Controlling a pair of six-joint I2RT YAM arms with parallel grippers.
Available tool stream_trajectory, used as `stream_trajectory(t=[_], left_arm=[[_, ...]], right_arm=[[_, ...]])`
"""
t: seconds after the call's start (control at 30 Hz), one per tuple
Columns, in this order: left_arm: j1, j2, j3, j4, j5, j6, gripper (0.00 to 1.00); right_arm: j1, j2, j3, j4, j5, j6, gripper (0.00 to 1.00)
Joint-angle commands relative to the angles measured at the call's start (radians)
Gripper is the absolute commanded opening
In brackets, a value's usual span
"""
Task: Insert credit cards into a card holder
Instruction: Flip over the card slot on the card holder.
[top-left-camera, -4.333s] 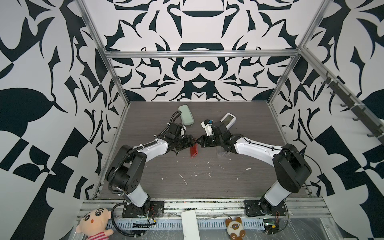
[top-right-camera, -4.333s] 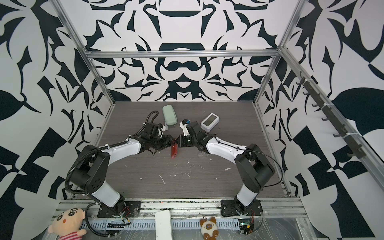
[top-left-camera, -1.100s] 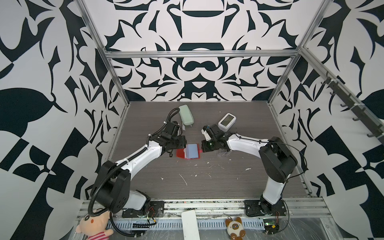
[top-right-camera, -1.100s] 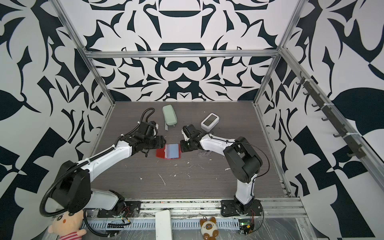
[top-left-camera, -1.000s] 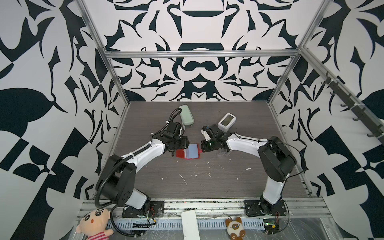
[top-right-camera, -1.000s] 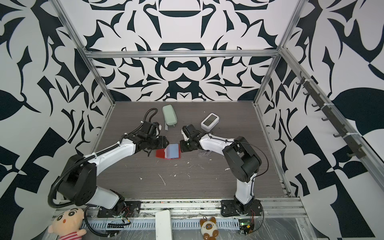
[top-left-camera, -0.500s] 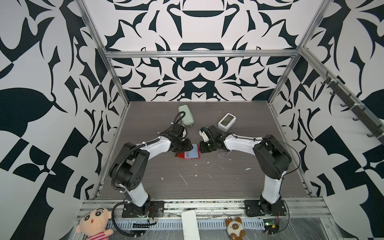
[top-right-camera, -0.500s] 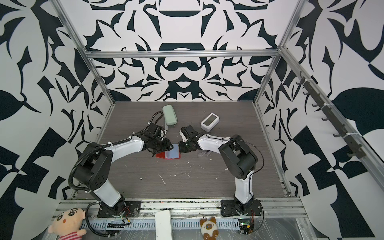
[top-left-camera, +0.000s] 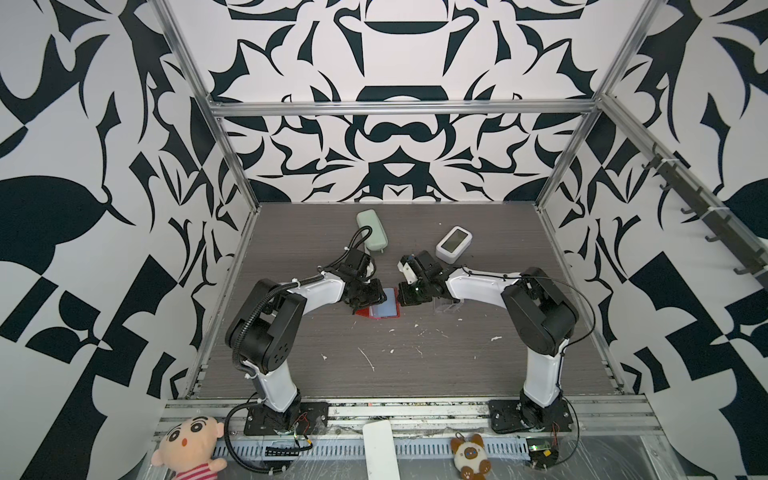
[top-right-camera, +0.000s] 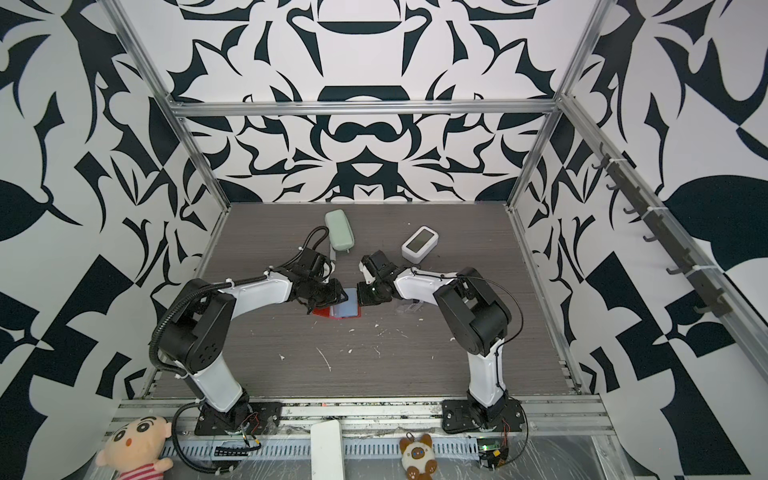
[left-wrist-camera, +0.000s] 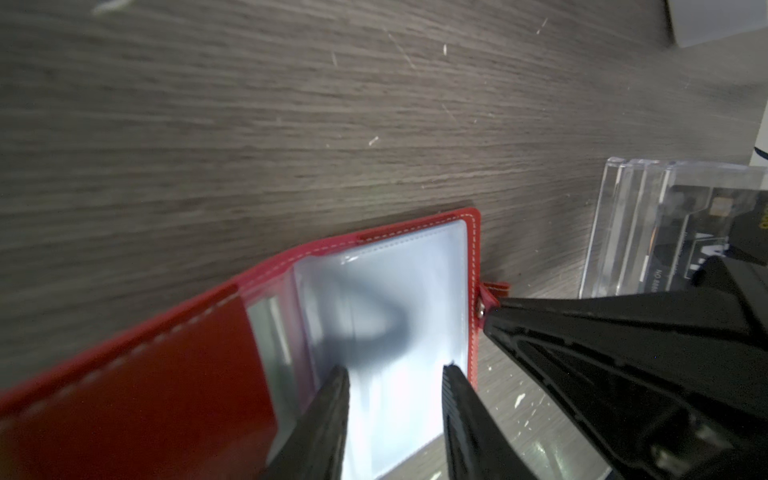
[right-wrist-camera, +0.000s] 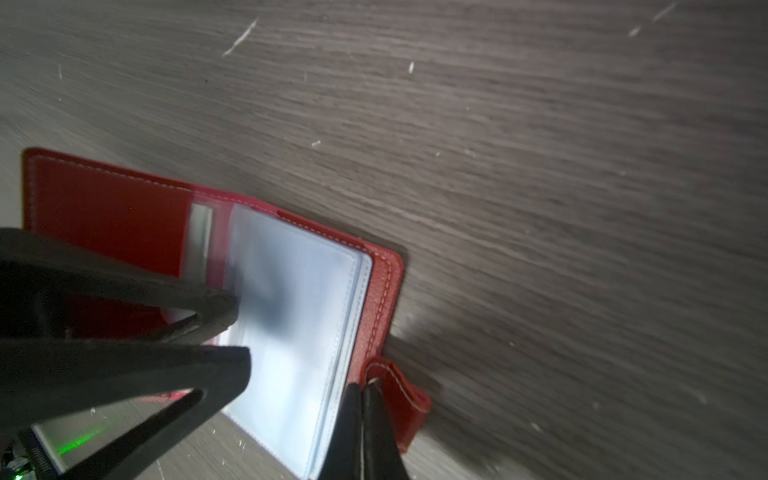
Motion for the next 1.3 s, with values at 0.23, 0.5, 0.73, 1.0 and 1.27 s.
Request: stream_trajectory(t=[0.23, 0.5, 0.73, 1.0, 1.27], left_arm=[[0.001, 0.043, 0.022, 0.002, 0.026, -0.015, 0.39], [0.002, 0.056, 0.026, 0.003, 0.028, -0.02, 0.29], [0.002, -0.002, 0.008, -0.004, -0.026, -0.02, 0.06], [0.002, -0.065, -0.023, 0.019, -0.062, -0.021, 0.03], [0.001, -0.078, -0.039, 0.028, -0.069, -0.026, 0.03]], right_arm=[[0.008, 0.043, 0.019, 0.002, -0.01, 0.006, 0.0], [0.009, 0.043, 0.017, 0.006, -0.009, 0.011, 0.0], [0.009, -0.03, 0.0, -0.004, 0.058, 0.004, 0.0], [0.01, -0.115, -0.011, -0.024, 0.102, -0.013, 0.19], [0.019, -0.148, -0.01, -0.022, 0.064, -0.029, 0.22]])
